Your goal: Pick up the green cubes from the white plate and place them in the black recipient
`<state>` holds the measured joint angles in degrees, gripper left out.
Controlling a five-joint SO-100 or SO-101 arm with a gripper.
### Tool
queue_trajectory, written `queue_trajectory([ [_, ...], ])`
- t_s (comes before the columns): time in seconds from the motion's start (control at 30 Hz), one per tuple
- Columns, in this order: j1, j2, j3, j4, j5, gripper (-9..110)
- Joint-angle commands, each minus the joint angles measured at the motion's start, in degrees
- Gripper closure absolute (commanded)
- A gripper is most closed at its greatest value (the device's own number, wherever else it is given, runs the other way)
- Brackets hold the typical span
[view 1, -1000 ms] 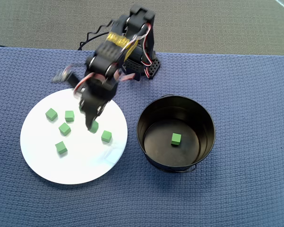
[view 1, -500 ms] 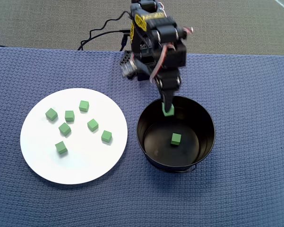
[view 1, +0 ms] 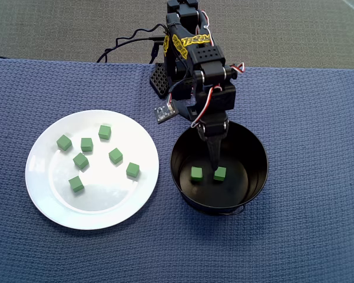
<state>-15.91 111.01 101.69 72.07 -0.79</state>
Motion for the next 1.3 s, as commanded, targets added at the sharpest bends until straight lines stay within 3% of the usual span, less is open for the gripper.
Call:
queue_trajectory([
  [0.0,4.0,5.5,-3.4,3.0,-1.2,70],
  [0.17,18.8,6.5,-11.7,7.4,-0.3,74],
  [0.5,38.5,-3.5,-3.7,-4.4,-0.1,80],
  [0.87,42.5,-16.4,-2.5,-9.1,-14.8,79],
  [1.27,40.1,-25.8,-7.8,-0.3,-26.5,81],
])
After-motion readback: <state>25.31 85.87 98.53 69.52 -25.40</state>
